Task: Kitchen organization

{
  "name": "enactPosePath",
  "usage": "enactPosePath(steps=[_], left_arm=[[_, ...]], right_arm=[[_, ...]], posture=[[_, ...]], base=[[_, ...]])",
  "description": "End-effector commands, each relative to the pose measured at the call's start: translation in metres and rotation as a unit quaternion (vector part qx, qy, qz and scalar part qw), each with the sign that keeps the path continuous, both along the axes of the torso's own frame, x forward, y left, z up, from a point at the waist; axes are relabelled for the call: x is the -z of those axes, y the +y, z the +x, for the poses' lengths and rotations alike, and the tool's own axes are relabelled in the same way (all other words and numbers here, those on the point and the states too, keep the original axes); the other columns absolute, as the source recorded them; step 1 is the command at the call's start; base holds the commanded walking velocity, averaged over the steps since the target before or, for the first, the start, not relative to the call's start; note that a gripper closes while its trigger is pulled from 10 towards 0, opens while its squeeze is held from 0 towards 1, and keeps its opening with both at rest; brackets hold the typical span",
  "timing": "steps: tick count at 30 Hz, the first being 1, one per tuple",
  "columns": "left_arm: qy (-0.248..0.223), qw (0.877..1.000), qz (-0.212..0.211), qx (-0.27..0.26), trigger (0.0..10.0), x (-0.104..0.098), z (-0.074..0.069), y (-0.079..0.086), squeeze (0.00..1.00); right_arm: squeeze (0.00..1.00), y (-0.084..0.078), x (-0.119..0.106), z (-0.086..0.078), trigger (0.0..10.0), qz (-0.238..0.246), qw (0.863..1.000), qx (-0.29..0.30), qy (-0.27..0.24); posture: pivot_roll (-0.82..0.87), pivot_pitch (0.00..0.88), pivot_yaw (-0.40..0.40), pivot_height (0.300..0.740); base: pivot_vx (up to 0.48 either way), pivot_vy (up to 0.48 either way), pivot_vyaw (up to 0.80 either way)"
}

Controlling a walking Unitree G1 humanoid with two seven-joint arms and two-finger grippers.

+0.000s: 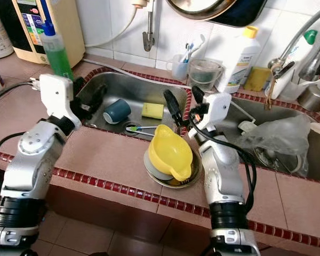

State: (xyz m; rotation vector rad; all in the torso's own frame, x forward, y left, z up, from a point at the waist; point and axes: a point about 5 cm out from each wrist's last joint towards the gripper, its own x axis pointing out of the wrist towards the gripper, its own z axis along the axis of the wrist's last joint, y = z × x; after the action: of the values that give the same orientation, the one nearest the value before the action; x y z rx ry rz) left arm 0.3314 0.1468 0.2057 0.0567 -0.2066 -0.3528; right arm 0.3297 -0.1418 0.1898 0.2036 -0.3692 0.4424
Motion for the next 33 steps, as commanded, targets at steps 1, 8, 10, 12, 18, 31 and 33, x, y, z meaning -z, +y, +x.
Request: enactPosePath(steps=[1,8,10,12,18,31,33], left_arm=[[0.003,1.0,0.007,0.006,10.0,0.005,-0.003,-0.004,0.0],[0.023,0.999,0.011,0.026,10.0,0.027,-0.02,-0.016,0.0],[0.026,0.999,0.01,0.023,10.0,0.033,-0.024,-0.015,0.0],[0.028,0.999,0.011,0.024,10.0,0.036,-0.026,-0.014,0.0],[0.034,0.999,0.006,0.022,10.0,0.042,-0.037,-0.004,0.0],[0.004,0.984,0.028,0.173,10.0,0.032,-0.075,-0.013,0.0],[0.002,0.979,0.047,0.198,10.0,0.032,-0.08,-0.018,0.0]], right_arm=[[0.0,-0.002,-0.004,-0.004,10.0,0.002,1.0,0.001,-0.008],[0.0,-0.011,0.006,-0.02,10.0,-0.012,1.0,0.021,0.002],[0.0,-0.011,0.009,-0.025,10.0,-0.01,1.0,0.026,0.007],[0.0,-0.01,0.011,-0.028,10.0,-0.01,1.0,0.027,0.01],[0.0,-0.006,0.023,-0.044,10.0,-0.011,0.999,0.02,0.037],[0.0,-0.021,0.046,-0.066,10.0,-0.04,0.994,0.023,0.097],[0.0,-0.026,0.049,-0.069,10.0,-0.046,0.992,0.014,0.114]], posture=[[0.08,0.0,-0.029,0.74],[0.07,0.0,-0.031,0.74],[0.07,0.0,-0.037,0.74],[0.07,0.0,-0.037,0.74],[0.07,0.0,-0.044,0.74],[0.09,0.0,-0.065,0.74],[0.09,0.0,-0.062,0.74]], base=[[0.0,0.0,0.0],[0.0,0.0,0.0],[0.0,0.0,0.0],[0.0,0.0,0.0],[0.0,0.0,0.0],[0.0,0.0,0.0],[0.0,0.0,0.0]])
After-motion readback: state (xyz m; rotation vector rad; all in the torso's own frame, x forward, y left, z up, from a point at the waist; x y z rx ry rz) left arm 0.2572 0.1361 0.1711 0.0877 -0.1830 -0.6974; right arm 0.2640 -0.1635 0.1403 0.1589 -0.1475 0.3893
